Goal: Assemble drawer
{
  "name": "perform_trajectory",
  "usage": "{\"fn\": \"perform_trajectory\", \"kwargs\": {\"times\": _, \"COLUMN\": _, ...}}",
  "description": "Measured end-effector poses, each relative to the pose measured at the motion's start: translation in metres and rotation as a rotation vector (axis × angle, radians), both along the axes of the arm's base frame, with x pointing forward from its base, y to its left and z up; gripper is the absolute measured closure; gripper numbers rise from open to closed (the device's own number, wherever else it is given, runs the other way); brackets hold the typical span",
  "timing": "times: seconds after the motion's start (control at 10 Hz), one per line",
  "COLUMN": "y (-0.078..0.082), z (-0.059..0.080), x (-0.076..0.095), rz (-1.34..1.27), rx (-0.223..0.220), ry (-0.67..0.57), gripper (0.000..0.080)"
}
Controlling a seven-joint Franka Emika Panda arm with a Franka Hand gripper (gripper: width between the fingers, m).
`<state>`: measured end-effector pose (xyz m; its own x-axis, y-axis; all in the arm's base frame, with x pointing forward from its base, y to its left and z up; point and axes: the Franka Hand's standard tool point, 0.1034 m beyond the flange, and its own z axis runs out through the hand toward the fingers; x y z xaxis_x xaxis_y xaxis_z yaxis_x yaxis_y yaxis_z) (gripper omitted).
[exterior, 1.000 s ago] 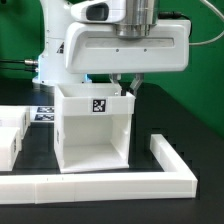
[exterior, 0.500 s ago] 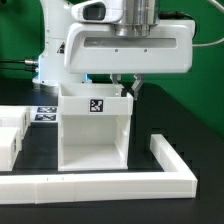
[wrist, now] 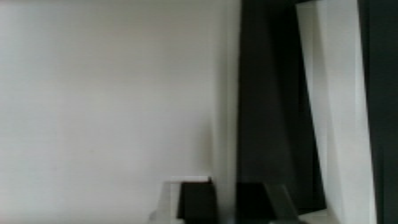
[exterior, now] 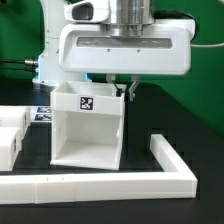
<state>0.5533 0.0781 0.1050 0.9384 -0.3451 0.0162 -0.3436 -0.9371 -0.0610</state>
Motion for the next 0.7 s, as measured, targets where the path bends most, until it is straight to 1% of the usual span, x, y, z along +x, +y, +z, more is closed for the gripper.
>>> {"fn": "perform_trajectory", "kwargs": {"times": 0.1, "y": 0.001, "z": 0.002, "x": 0.006, "rz": -0.030, "rx": 0.004, "ry": -0.006, "gripper": 0.0760}}
{"fn": "perform_trajectory", "kwargs": {"times": 0.4, "y": 0.004, "z": 0.001, "x": 0.005, "rz": -0.160, "rx": 0.020, "ry": 0.004, "gripper": 0.0760}}
{"fn": "perform_trajectory", "kwargs": {"times": 0.6, "y": 0.008, "z": 0.001, "x": 0.004, "rz": -0.313, "rx": 0.036, "ry": 0.014, "gripper": 0.0760}}
{"fn": "perform_trajectory", "kwargs": {"times": 0.7, "y": 0.011, "z": 0.000, "x": 0.002, "rz": -0.455, "rx": 0.042, "ry": 0.020, "gripper": 0.0760}}
